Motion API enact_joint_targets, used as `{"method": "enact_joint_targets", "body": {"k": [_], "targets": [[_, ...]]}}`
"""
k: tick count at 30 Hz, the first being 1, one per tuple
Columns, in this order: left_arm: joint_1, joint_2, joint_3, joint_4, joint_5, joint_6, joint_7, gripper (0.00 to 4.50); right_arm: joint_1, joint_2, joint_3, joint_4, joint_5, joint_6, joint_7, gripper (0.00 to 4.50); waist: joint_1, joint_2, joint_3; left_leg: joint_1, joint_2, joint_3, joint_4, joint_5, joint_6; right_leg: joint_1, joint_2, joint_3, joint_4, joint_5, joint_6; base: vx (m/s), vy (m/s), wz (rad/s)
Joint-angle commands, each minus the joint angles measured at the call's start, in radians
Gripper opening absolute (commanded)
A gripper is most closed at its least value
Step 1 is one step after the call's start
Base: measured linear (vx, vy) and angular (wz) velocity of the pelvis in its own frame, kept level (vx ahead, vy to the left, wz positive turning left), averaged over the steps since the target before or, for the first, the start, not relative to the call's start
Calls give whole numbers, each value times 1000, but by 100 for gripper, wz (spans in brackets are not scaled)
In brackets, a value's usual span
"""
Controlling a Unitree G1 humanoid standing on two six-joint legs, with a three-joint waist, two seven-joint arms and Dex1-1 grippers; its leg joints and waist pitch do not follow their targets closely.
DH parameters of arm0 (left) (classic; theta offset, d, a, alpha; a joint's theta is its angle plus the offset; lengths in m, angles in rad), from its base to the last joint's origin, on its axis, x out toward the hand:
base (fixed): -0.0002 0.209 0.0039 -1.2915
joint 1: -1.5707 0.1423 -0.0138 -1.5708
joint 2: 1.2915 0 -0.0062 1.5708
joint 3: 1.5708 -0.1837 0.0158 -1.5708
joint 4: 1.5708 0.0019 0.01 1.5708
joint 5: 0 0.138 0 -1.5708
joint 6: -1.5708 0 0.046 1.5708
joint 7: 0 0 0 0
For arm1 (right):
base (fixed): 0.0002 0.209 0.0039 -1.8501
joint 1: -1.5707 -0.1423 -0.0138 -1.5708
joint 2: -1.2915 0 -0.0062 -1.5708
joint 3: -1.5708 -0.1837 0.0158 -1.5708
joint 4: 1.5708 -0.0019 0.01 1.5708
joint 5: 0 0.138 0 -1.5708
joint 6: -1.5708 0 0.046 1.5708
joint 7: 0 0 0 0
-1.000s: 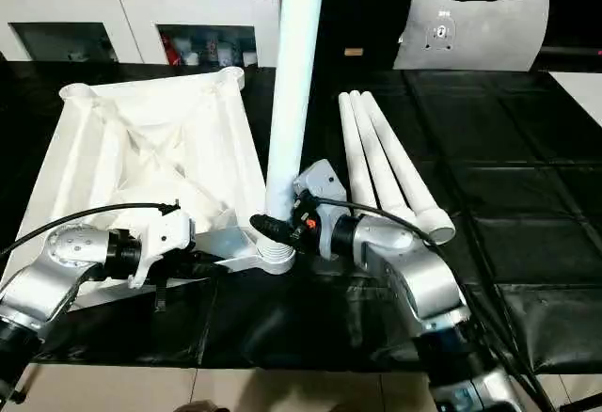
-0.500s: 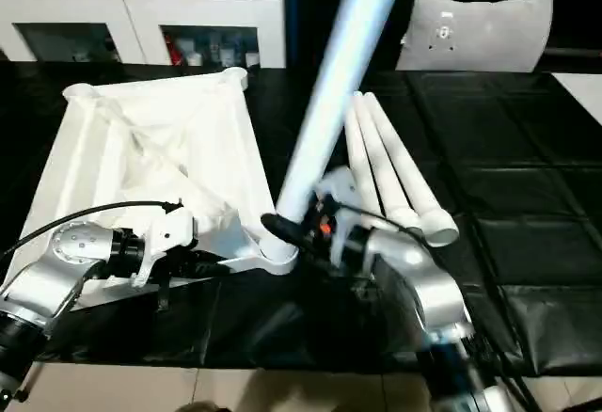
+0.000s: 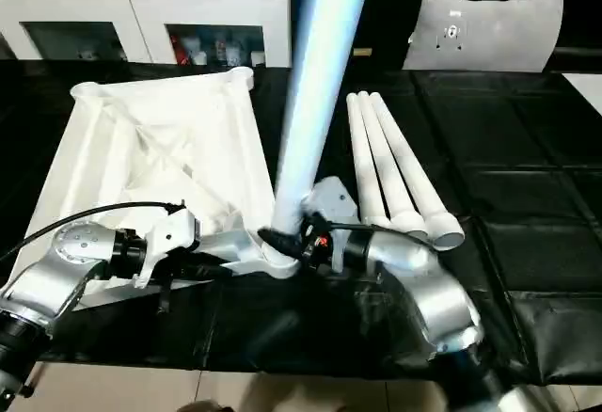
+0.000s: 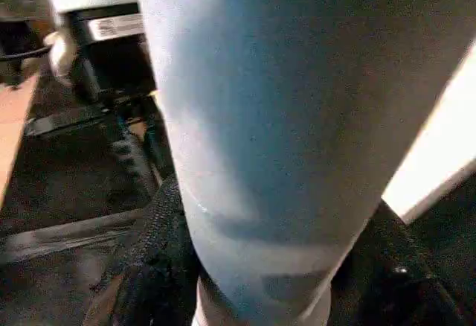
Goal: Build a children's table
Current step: Insert table leg to table base
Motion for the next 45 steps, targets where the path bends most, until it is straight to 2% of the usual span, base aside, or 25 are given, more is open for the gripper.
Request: {"method": "enact_joint_targets", "body": {"k": [1,3,4,5,9,13,15,18,25,27,28,30,31,32,33,34,35,36,37,38,39,40,42,43,45], "targets": [[-42,4,10,9,-12,-15,-7,0,62,-9,119,75,-15,89,82,188,-13,1,-20,0,59,-22,-81,-214,40,24,-89,66,-103,-278,-159,0,0,0],[-61,4,7,23,-16,-23,-31,0,55,5,122,86,17,135,110,188,-17,0,-17,1,58,-22,-83,-211,42,25,-89,66,-103,-257,-163,0,0,0],[-61,4,7,23,-16,-23,-31,0,55,5,122,86,17,135,110,188,-17,0,-18,4,59,-22,-84,-208,45,25,-89,66,-103,-246,-169,0,0,0],[-90,2,1,48,-9,-29,-47,0,38,13,148,112,8,138,133,188,-19,1,-9,3,59,-21,-86,-213,45,21,-89,66,-105,-236,-173,0,0,0],[-144,-7,16,108,4,-29,-33,0,32,21,190,113,-18,124,147,188,-21,0,0,4,63,-23,-92,-217,40,23,-91,65,-104,-207,-186,0,0,0],[-171,-2,22,152,24,-46,-16,0,38,27,197,90,-11,136,150,188,-27,-1,9,6,66,-24,-100,-257,30,23,-96,67,-112,-276,-176,0,0,0],[-202,19,33,200,48,-55,9,0,48,39,204,71,-15,134,134,188,-28,0,18,9,66,-27,-105,-291,22,19,-101,69,-120,-355,-163,0,0,0],[-201,30,47,204,45,-44,14,0,51,50,199,65,-18,128,116,188,-31,-1,24,7,67,-29,-109,-297,19,17,-104,72,-125,-402,-159,0,0,0],[-186,44,77,216,33,-34,32,0,58,81,177,57,-30,114,86,188,-31,-3,37,8,69,-32,-116,-302,24,7,-110,77,-140,-540,-118,0,0,0],[-142,52,106,148,13,11,61,0,59,109,147,62,-33,113,38,188,-33,-4,39,8,70,-34,-118,-312,19,4,-113,77,-143,-574,-110,0,0,0],[-86,56,139,58,-11,69,98,0,55,130,120,70,-42,108,-13,188,-35,-6,40,6,73,-37,-122,-324,8,3,-116,78,-140,-589,-114,0,0,0],[-58,55,155,11,-21,101,118,0,51,140,106,77,-41,111,-33,188,-46,-5,44,-3,71,-44,-126,-344,3,6,-114,73,-140,-612,-106,0,0,0],[-42,54,162,-14,-26,117,129,0,49,146,97,81,-37,115,-40,188,-51,-5,40,2,73,-42,-124,-337,2,2,-114,76,-138,-590,-110,0,0,0],[-3,51,178,-78,-31,155,157,0,45,155,81,88,-42,119,-66,188,-57,-10,39,-8,76,-43,-127,-308,7,10,-114,74,-131,-539,-125,0,0,0],[47,43,197,-158,-38,202,189,0,40,162,69,93,-45,122,-86,188,-60,-7,41,-9,73,-39,-128,-294,15,8,-107,71,-133,-504,-131,0,0,0],[78,38,208,-209,-43,232,209,0,37,167,61,97,-49,123,-97,188,-63,-9,35,-9,76,-38,-127,-279,11,12,-107,71,-126,-456,-145,0,0,0],[124,18,222,-293,-49,281,242,0,32,176,49,102,-52,130,-118,188,-68,-8,36,-12,77,-37,-127,-261,13,15,-106,70,-121,-407,-160,0,0,0],[151,5,229,-343,-52,309,261,0,29,182,43,104,-53,134,-129,188,-74,-12,35,-19,75,-36,-126,-225,25,20,-103,67,-115,-337,-183,0,0,0],[189,-25,229,-429,-51,364,291,0,23,193,38,114,-62,130,-147,188,-77,-12,35,-14,73,-31,-124,-220,29,18,-100,68,-117,-317,-189,55,17,-5],[219,-59,224,-503,-45,410,324,0,15,206,34,126,-70,129,-168,188,-87,-23,29,-14,72,-24,-116,-176,45,24,-101,69,-112,-240,-217,55,17,-5],[251,-115,204,-596,-31,469,371,0,0,226,30,152,-83,122,-201,188,-88,-27,30,-9,70,-19,-110,-147,60,20,-99,70,-113,-211,-224,57,1,0],[257,-127,198,-614,-28,482,381,0,-4,231,30,158,-87,119,-209,188,-93,-34,28,-15,69,-19,-107,-124,67,27,-99,70,-109,-186,-232,56,-6,0],[269,-163,175,-662,-11,518,419,0,-15,248,23,181,-95,115,-237,188,-90,-33,26,-15,60,-15,-99,-63,93,29,-95,68,-107,-129,-235,28,-3,0],[273,-178,164,-684,-1,536,444,0,-20,259,18,193,-96,119,-253,188,-93,-42,21,-15,60,-13,-95,-34,107,33,-93,68,-100,-79,-242,0,0,0],[271,-205,137,-722,33,593,493,0,-36,276,15,219,-110,113,-287,188,-89,-40,21,-14,58,-12,-93,-7,123,33,-91,65,-97,-38,-243,0,0,0]]}}
